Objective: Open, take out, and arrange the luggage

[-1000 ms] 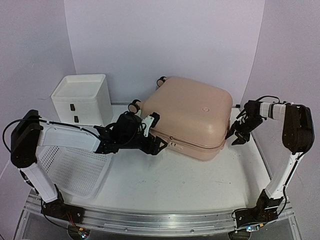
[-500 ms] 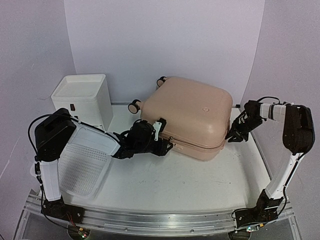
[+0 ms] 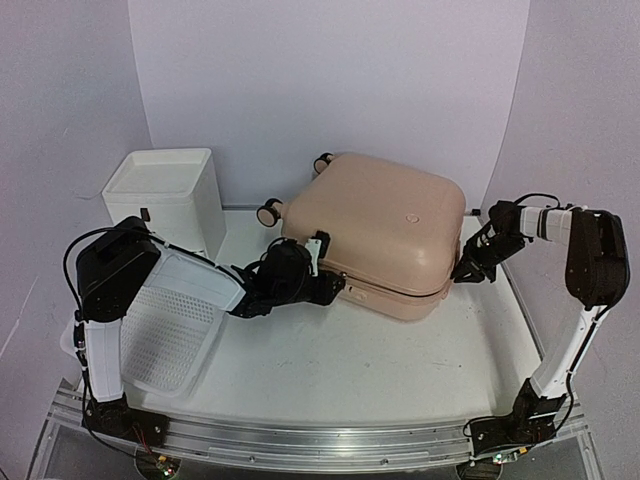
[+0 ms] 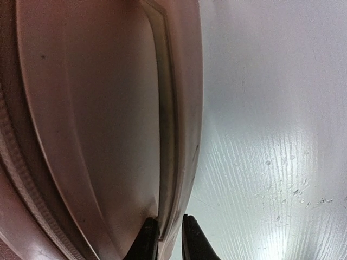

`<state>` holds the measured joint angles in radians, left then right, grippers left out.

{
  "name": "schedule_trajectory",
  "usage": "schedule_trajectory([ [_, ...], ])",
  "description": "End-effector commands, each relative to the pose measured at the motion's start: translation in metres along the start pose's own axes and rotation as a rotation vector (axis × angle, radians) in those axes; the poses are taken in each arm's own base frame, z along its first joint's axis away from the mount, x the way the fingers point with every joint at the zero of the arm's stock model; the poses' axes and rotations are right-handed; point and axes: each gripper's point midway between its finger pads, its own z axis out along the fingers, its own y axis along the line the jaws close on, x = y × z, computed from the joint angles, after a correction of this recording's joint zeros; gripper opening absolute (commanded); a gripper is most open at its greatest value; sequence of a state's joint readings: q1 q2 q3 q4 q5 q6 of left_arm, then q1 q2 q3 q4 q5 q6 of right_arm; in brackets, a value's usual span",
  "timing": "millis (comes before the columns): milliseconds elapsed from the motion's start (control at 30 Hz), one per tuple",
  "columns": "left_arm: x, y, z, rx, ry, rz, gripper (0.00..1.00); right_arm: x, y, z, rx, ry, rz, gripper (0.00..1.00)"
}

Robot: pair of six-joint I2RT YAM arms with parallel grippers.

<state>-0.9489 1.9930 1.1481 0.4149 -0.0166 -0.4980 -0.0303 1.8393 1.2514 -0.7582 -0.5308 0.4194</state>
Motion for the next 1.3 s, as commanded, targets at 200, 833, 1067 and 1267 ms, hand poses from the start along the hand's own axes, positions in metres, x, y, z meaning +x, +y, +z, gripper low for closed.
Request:
schedule_trajectory([
  [200,-0.039,-0.015,0.006,0.057,-0.104,-0.019,0.14,0.017,-0.028,0.017,0.096,0.058,0.025,0.16],
  [833,-0.042,0.063,-0.048,-0.356,-0.124,0.098,0.00,0.012,-0.080,-0.007,0.325,-0.038,0.075,0.00],
  [1067,-0.066,0.117,-0.073,-0.409,-0.119,0.022,0.00,0.002,-0.102,-0.013,0.346,-0.038,0.102,0.00],
  [1267,-0.085,0.107,-0.066,-0.257,-0.075,0.081,0.00,-0.008,-0.113,-0.028,0.427,-0.068,0.056,0.00],
])
